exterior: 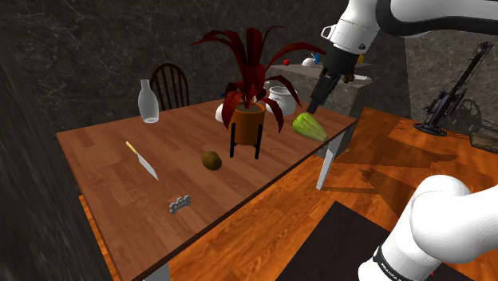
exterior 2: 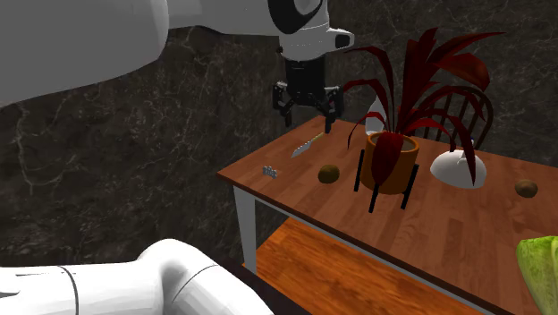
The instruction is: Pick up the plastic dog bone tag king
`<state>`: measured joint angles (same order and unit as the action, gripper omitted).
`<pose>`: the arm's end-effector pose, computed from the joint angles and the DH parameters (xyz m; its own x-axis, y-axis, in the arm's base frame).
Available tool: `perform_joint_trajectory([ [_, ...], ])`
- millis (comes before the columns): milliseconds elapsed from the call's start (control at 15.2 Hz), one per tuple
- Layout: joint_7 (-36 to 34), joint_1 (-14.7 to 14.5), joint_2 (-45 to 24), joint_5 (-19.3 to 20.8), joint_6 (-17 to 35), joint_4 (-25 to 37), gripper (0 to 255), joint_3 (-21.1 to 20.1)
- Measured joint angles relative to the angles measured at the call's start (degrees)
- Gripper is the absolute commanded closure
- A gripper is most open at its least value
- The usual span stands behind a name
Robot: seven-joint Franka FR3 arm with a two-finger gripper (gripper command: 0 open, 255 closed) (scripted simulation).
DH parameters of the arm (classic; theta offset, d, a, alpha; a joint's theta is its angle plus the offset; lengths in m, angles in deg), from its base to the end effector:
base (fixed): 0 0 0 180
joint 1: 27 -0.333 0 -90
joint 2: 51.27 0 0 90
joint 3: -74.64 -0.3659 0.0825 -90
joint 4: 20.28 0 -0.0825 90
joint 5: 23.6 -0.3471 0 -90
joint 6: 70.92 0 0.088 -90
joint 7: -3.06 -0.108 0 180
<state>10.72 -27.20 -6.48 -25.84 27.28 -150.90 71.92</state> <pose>0.2495 0.0243 0.6713 0.9621 0.1707 0.2125 0.1698 -0.9852 0.0230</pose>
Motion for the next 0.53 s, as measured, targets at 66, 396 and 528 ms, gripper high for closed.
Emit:
perform_joint_trajectory([
  [66,0.0,0.0,0.0,0.0,0.0,0.0,0,0.0],
  [396,5.74,-2.19,-7.12,0.52,5.22,0.78,0,0.35],
  [528,8.26,-3.32,-10.97,0.66,7.08,2.25,0,0.17],
])
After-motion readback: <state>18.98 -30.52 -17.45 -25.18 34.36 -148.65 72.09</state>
